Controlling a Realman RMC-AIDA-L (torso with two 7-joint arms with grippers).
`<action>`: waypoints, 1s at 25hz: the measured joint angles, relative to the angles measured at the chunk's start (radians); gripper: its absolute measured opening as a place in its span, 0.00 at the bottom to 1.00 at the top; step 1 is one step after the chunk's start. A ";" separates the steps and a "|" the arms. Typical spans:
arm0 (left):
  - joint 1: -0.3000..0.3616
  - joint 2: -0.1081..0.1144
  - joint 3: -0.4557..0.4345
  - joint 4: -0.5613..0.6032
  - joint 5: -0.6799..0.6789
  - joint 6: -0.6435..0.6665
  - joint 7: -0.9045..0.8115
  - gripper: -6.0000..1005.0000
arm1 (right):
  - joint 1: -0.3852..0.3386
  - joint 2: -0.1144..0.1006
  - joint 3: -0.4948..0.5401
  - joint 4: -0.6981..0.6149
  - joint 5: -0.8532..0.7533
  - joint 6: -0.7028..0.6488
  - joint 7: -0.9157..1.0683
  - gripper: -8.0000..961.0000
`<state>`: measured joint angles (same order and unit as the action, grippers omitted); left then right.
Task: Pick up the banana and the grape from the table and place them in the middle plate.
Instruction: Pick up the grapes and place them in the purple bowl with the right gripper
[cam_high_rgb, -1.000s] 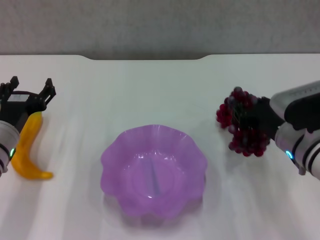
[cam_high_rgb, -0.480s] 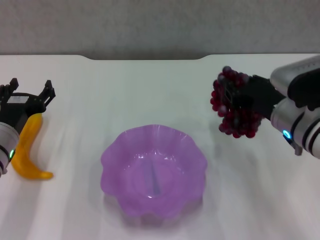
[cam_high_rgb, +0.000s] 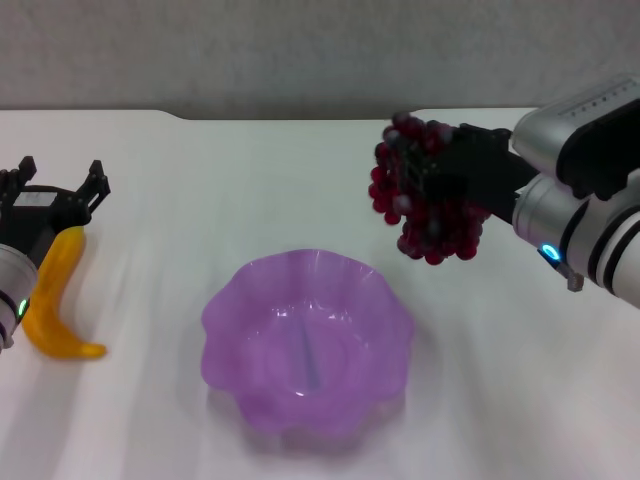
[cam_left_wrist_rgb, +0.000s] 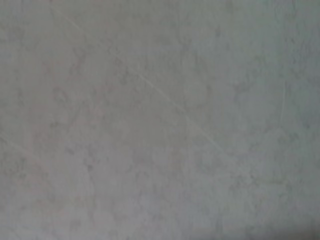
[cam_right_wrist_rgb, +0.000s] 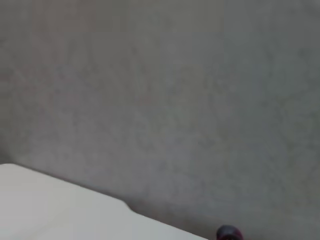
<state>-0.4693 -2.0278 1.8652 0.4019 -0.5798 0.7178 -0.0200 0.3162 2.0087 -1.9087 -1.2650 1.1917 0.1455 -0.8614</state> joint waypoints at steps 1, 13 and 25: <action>0.000 0.000 0.000 0.000 0.000 0.000 0.000 0.88 | -0.002 0.000 0.000 -0.012 -0.011 0.017 0.001 0.38; -0.006 0.000 0.003 0.000 0.000 0.000 0.000 0.88 | 0.007 0.002 -0.120 -0.061 -0.046 0.078 0.005 0.38; -0.013 -0.001 0.003 0.000 0.000 0.000 0.000 0.88 | 0.037 0.004 -0.202 0.034 -0.035 0.050 0.004 0.38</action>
<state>-0.4824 -2.0289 1.8684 0.4019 -0.5798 0.7179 -0.0199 0.3535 2.0125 -2.1109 -1.2306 1.1565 0.1952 -0.8572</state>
